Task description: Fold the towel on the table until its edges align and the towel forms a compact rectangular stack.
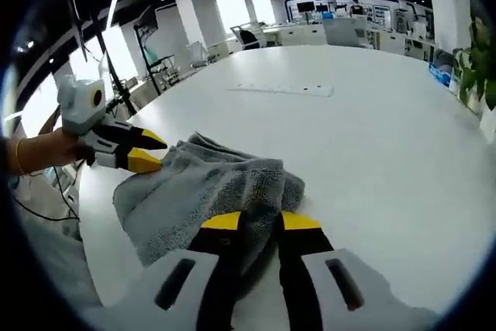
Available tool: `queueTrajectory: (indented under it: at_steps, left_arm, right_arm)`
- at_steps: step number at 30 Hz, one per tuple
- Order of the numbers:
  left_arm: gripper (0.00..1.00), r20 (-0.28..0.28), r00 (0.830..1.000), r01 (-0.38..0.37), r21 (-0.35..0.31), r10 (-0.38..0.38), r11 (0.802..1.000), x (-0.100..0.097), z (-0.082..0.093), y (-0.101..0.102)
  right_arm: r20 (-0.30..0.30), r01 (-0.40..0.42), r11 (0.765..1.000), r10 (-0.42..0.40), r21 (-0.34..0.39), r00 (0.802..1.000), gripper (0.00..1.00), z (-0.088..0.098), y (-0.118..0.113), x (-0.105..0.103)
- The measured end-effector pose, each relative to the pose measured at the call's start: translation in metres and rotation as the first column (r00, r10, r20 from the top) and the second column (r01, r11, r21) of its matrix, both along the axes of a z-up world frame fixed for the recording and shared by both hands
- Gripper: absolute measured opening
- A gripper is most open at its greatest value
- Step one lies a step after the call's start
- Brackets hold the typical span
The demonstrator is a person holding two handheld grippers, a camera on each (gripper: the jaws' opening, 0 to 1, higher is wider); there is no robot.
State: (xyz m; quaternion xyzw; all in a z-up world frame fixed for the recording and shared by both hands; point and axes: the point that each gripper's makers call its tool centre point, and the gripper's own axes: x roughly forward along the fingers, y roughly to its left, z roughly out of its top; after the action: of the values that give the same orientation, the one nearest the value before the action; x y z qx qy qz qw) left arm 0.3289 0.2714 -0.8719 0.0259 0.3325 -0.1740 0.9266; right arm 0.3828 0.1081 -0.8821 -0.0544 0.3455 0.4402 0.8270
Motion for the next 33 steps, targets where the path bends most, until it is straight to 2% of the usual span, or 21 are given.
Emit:
queueTrajectory:
  at_steps: [5,9,13,16,19,23,28,30,33]
  left_arm:
    - [0.35,0.033,0.999,-0.002,0.004,0.002,1.000,-0.016,0.020,0.001]
    - [0.43,0.063,0.998,0.001,0.013,-0.002,1.000,-0.033,0.033,0.002]
    - [0.51,0.081,0.996,-0.022,0.012,0.021,1.000,-0.049,0.039,0.007]
    - [0.56,0.094,0.996,-0.006,0.028,0.003,1.000,-0.064,0.047,0.005]
    - [0.61,0.116,0.993,-0.014,0.010,0.013,1.000,-0.076,0.057,0.002]
    - [0.69,0.138,0.990,-0.031,-0.008,0.032,0.999,-0.093,0.065,-0.004]
    - [0.80,0.161,0.986,-0.032,-0.011,0.034,0.999,-0.117,0.071,-0.018]
    - [0.85,0.215,0.976,-0.024,-0.028,0.030,0.999,-0.122,0.079,-0.024]
    - [0.89,0.232,0.972,-0.018,-0.035,0.025,0.999,-0.133,0.082,-0.029]
  right_arm:
    - [0.038,-0.016,1.000,0.015,0.022,0.999,0.24,0.022,-0.006,-0.006]
    - [0.079,-0.034,0.999,0.031,0.027,0.996,0.30,0.038,-0.013,-0.017]
    - [0.094,-0.039,0.999,0.035,0.038,0.995,0.32,0.047,-0.018,-0.028]
    - [0.106,-0.052,0.998,0.048,0.030,0.993,0.35,0.053,-0.022,-0.037]
    - [0.117,-0.052,0.998,0.047,0.040,0.992,0.41,0.061,-0.026,-0.047]
    - [0.146,-0.053,0.999,0.051,0.007,0.988,0.57,0.064,-0.034,-0.061]
    - [0.163,-0.055,0.998,0.053,0.006,0.985,0.66,0.070,-0.044,-0.081]
    - [0.168,-0.056,0.998,0.052,0.020,0.984,0.70,0.071,-0.048,-0.093]
    - [0.158,-0.051,0.998,0.046,0.030,0.986,0.72,0.068,-0.054,-0.107]
